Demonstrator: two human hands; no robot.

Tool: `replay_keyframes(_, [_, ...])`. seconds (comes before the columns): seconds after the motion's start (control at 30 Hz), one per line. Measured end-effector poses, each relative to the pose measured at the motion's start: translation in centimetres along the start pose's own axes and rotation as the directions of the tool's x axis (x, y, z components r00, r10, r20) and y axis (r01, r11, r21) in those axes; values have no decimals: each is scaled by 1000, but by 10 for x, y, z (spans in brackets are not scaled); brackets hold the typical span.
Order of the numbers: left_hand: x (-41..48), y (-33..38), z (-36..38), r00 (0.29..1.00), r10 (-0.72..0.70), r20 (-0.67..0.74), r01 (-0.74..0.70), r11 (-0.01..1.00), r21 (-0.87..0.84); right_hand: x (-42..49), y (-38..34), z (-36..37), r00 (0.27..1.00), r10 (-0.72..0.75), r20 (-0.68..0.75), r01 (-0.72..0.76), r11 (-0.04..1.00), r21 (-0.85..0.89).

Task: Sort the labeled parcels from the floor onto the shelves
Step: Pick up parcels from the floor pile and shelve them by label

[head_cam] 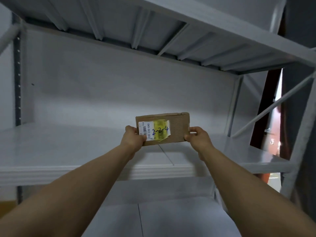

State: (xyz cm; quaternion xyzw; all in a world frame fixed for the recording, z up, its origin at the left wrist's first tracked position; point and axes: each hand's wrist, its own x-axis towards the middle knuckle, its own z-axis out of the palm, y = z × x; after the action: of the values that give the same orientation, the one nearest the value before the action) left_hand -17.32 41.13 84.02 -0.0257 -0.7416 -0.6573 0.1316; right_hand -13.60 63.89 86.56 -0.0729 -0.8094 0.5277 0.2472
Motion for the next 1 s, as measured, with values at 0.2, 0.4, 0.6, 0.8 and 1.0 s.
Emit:
replay_keyframes(0.2, [20, -36, 30, 998, -34, -57, 43, 986, 163, 29, 58, 18, 999, 37, -11, -38, 961, -273])
replay_keyframes(0.4, [35, -41, 32, 999, 27, -48, -10, 949, 316, 50, 79, 30, 999, 11, 40, 8, 894, -447])
replay_keyframes(0.6, [40, -51, 32, 1000, 16, -12, -12, 956, 294, 62, 93, 35, 1000, 0, 31, 15, 865, -501])
replay_keyframes(0.8, [42, -54, 32, 1000, -8, 21, 4, 981, 193, 61, 98, 38, 998, -58, -33, 35, 872, -489])
replay_keyframes(1.0, [42, -55, 31, 1000, -6, 25, 1, 979, 202, 62, 97, 39, 999, -31, 14, 33, 831, -555])
